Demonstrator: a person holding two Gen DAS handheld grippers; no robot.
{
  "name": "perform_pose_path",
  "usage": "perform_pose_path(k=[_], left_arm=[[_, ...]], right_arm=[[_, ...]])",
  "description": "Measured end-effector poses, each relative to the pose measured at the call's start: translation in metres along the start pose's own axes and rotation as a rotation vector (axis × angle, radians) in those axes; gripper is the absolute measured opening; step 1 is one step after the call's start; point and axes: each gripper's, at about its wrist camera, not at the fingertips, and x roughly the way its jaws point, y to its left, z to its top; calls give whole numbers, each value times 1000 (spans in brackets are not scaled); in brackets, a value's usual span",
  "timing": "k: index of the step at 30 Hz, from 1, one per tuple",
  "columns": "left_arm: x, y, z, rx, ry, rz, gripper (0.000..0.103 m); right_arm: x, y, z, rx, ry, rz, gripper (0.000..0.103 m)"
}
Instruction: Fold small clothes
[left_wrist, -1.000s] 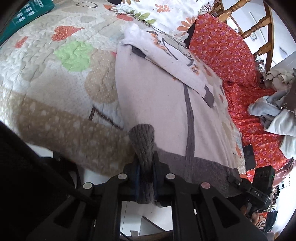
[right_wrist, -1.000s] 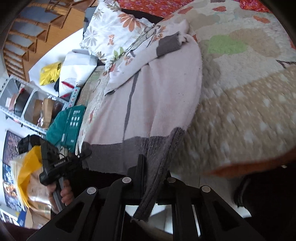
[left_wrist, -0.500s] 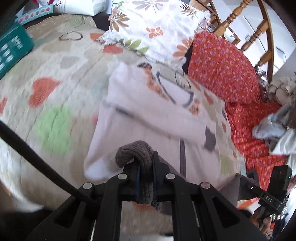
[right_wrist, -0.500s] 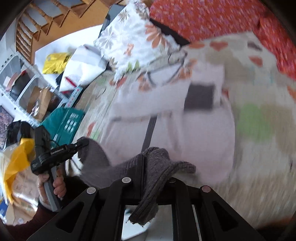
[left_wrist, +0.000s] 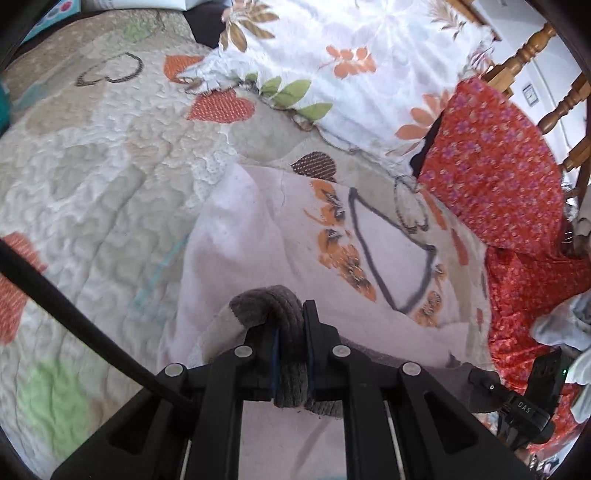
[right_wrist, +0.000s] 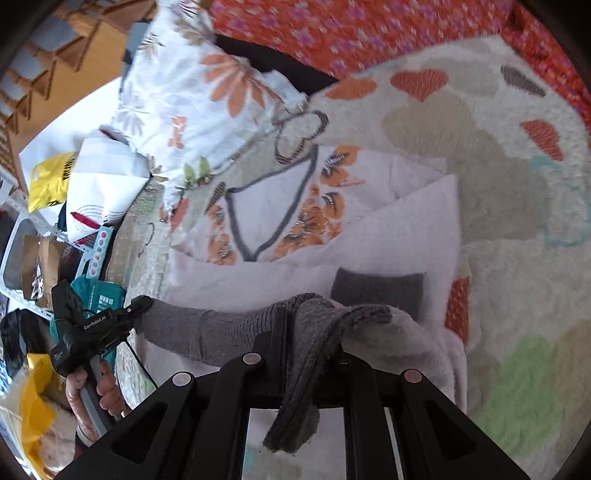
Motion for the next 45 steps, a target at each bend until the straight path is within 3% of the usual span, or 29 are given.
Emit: perform_pose_path(k=[3, 4, 5, 6, 7, 8, 9, 13, 19, 27, 32, 37, 41, 45], left_arm=[[17, 13, 14, -72, 11, -44, 12], [18, 20, 19, -124, 5, -76, 14], [19, 27, 25, -184, -6, -106, 20], [17, 34, 29, -229, -29, -119, 26], [14, 37, 31, -247, -53, -106, 42], [11, 38, 32, -253, -84, -74, 51], [8, 37, 33, -235, -109, -25, 51], [9, 24, 32, -132, -91, 52, 51], [3, 19, 25, -56, -104, 95, 54], [-3, 38, 9, -65, -72, 148, 57], [-13, 35, -3, 43, -119, 299, 60], [-18, 13, -19, 249, -190, 460, 66], [-15, -5, -35, 336, -185, 464, 66], [-18, -27, -56, 379, -183, 408, 66]], right_arm=[[12, -20, 17, 53, -11, 66, 21], [13, -30, 25, 99, -38, 103, 35], [13, -40, 31, 145, -60, 124, 60], [10, -53, 38, 206, -96, 126, 71], [5, -67, 43, 266, -146, 113, 76], [2, -75, 45, 298, -171, 100, 76], [1, -84, 47, 323, -173, 94, 76], [3, -88, 45, 323, -140, 84, 76], [3, -55, 37, 167, -121, 1, 76], [4, -28, 14, 2, -105, -141, 76], [1, -18, 8, -47, -101, -187, 76], [4, 0, -3, -154, -96, -273, 76], [6, 17, -16, -254, -95, -343, 76], [4, 37, -35, -349, -89, -380, 76]])
